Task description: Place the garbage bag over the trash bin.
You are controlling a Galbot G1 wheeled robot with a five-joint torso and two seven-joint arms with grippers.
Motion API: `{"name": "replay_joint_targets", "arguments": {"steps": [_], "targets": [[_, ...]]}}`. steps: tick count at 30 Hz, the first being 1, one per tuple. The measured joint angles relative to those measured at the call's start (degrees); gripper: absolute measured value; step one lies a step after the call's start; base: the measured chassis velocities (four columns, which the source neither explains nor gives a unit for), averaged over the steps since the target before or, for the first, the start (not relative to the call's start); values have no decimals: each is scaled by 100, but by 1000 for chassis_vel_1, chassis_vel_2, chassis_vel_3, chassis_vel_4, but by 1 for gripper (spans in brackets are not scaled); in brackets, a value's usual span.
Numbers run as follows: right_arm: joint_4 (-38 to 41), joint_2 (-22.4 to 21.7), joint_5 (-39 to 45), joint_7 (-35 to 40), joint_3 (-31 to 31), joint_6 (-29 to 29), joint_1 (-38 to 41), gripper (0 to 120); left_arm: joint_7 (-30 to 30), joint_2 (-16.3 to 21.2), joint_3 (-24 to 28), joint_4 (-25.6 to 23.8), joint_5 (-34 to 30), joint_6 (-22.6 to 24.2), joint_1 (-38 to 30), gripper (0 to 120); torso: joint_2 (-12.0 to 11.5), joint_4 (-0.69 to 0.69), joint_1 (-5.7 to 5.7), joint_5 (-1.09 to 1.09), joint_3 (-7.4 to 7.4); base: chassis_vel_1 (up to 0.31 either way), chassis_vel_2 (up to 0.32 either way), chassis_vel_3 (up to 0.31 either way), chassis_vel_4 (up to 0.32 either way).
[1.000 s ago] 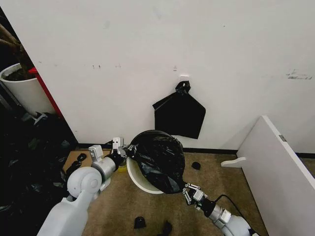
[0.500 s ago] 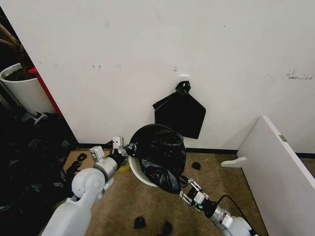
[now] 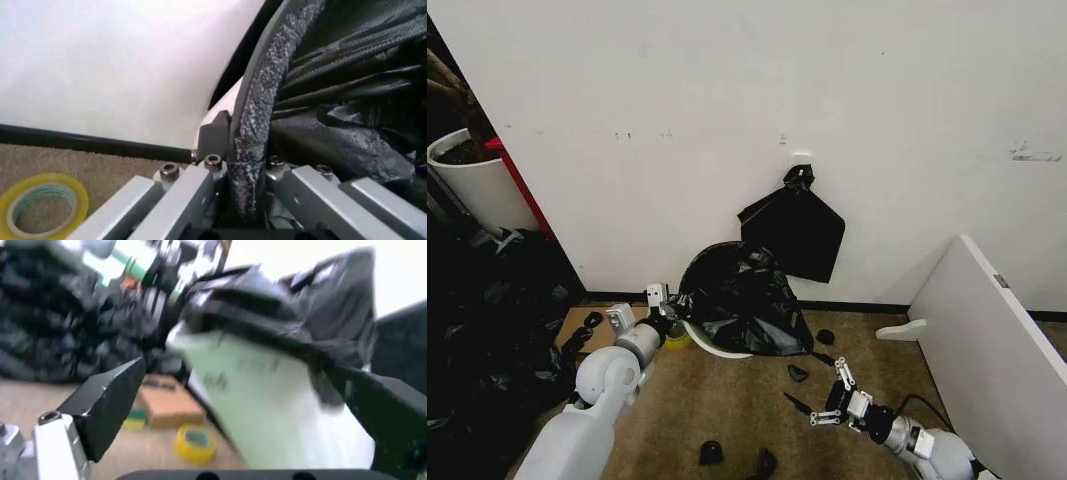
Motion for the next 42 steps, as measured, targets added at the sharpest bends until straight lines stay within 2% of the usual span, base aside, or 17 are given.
{"name": "replay_joint_targets", "arguments": {"steps": [4,6,8,9,10,13,16,19,23,25,26,27,32,35,36,40,42], "targets": [[356,85,125,256,-40,2,-38,100,-11,-63,57,41,193,-148,58,0,0,0,0,0,0,0,0,0,0],[675,152,-153,1038,-148,16,-81,100,-15,-113,117,70,428,-295,110,0,0,2,0,-1,0,0,0,0,0],[922,212,-830,1981,-218,-5,-118,100,-17,-143,175,79,555,-386,124,0,0,1,0,-1,0,0,0,0,0],[922,212,-830,1981,-218,-5,-118,100,-17,-143,175,79,555,-386,124,0,0,1,0,-1,0,0,0,0,0],[1074,244,-1254,2526,-263,-85,-134,100,-19,-160,213,82,635,-438,125,0,0,0,0,0,0,0,0,0,0],[1377,299,-1918,3452,-296,-425,-182,100,-38,-174,271,97,741,-512,118,0,0,0,0,-1,0,0,0,0,0],[1557,281,-2073,3710,-307,-634,-232,100,-53,-166,284,97,753,-531,117,0,0,0,0,-1,0,0,0,0,0],[1624,219,-2089,3524,-359,-672,-257,100,-71,-159,304,96,768,-575,117,0,0,0,0,0,0,0,0,0,0],[1788,117,-2415,3239,-497,-1050,-337,100,-83,-157,380,121,943,-762,119,0,0,0,0,1,0,0,0,0,0],[1833,97,-2571,3299,-536,-1233,-362,93,-84,-156,407,131,1014,-824,126,0,0,0,0,0,0,0,0,0,0],[1918,62,-2809,3452,-629,-1628,-390,87,-81,-158,468,146,1151,-938,148,0,0,0,0,0,0,0,0,0,0],[1918,62,-2809,3452,-629,-1628,-390,87,-81,-158,468,146,1151,-938,148,0,0,0,0,0,0,0,0,0,0],[2219,-85,-3138,4375,-1177,-3369,-317,66,-20,-171,650,180,1731,-1297,184,0,0,1,0,0,0,0,0,0,0],[2311,-130,-3137,4589,-1293,-3701,-304,58,-2,-162,675,183,1815,-1337,181,0,0,1,0,0,0,0,0,0,0],[2466,-223,-3073,4795,-1482,-4222,-293,52,11,-157,698,183,1859,-1364,168,0,0,0,0,1,0,0,0,0,0],[2614,-355,-2969,4791,-1547,-4764,-303,35,13,-167,720,189,1875,-1379,158,0,0,0,0,0,0,0,0,0,0],[2624,-369,-2963,4776,-1547,-4821,-306,33,13,-169,721,189,1876,-1379,158,0,0,0,0,0,0,0,0,0,0]]}}
